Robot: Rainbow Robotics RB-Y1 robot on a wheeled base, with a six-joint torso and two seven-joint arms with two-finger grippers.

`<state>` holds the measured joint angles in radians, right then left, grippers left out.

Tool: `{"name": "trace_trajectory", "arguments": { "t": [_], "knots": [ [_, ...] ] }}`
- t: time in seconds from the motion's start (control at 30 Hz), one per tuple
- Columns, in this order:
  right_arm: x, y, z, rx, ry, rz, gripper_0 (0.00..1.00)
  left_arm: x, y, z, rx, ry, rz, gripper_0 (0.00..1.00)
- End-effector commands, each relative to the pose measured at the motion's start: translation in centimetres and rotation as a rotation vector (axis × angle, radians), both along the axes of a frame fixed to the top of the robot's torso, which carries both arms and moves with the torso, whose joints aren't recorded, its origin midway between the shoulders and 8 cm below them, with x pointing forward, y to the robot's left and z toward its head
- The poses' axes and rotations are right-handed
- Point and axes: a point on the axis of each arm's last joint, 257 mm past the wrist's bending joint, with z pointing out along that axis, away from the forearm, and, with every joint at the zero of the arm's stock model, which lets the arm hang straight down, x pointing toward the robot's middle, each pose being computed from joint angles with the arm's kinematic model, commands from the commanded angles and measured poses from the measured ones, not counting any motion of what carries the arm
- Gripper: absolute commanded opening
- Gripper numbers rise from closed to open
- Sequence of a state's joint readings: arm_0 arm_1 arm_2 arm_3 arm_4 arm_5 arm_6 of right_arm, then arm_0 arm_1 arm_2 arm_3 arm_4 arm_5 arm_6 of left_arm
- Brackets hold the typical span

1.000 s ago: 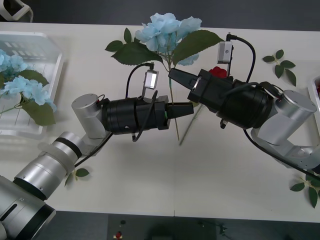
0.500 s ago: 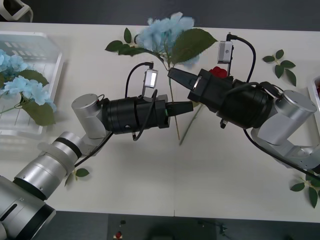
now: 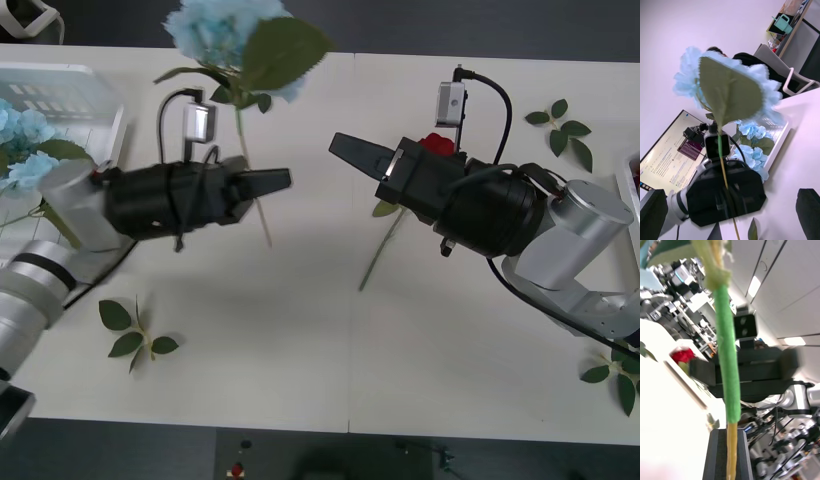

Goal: Put the red flowers into the right box and the blue flowers into the left box

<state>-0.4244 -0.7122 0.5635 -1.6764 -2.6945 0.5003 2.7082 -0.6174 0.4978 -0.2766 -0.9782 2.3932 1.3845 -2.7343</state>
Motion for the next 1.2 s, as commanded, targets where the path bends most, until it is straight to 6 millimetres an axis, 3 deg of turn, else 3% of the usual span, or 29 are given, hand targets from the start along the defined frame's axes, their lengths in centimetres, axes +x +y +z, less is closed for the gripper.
{"name": "trace_trajectory", "arguments": {
  "t": [0.03,0.13,0.27,0.4,0.5,0.53,0.7,0.8,0.83,1.0,1.07,1.2],
  "knots": [
    [0.6,-0.6,1.5,-0.008,-0.031,-0.017,1.0,1.9,6.6,4.6,0.054,-0.103,0.077,0.0],
    [1.6,-2.2,-1.2,-0.156,-0.043,-0.055,1.0,3.7,11.0,6.7,0.139,-0.18,0.167,0.0],
    [2.8,-5.2,-4.9,-0.369,-0.035,-0.094,1.0,5.9,16.4,9.8,0.236,-0.07,0.277,0.0],
    [4.2,-8.5,-7.9,-0.436,0.249,-0.139,1.0,7.7,23.3,12.4,0.403,0.012,0.447,0.0],
    [5.1,-10.6,-9.6,-0.417,0.488,-0.189,1.0,8.3,28.0,12.5,0.529,0.062,0.57,0.0],
    [6.0,-11.6,-10.2,-0.406,0.593,-0.225,1.0,8.5,30.5,12.2,0.606,0.075,0.634,0.0],
    [9.0,-15.0,-12.3,-0.368,0.833,-0.39,1.0,8.8,38.6,10.9,0.836,0.101,0.829,0.0],
    [10.7,-16.0,-13.3,-0.358,0.908,-0.459,1.0,8.3,42.8,10.5,0.945,0.115,0.922,0.0],
    [11.8,-16.4,-13.5,-0.354,0.93,-0.492,1.0,7.8,45.2,10.4,1.005,0.122,0.974,0.0],
    [14.0,-16.0,-14.4,-0.346,0.967,-0.548,1.0,5.7,51.2,9.8,1.179,0.124,1.106,0.0],
    [15.0,-15.0,-14.7,-0.327,0.982,-0.56,1.0,4.6,52.9,9.5,1.253,0.112,1.151,0.0],
    [15.8,-13.9,-15.7,-0.344,0.974,-0.567,1.0,3.6,53.6,8.9,1.305,0.092,1.177,0.0]
  ]
}}
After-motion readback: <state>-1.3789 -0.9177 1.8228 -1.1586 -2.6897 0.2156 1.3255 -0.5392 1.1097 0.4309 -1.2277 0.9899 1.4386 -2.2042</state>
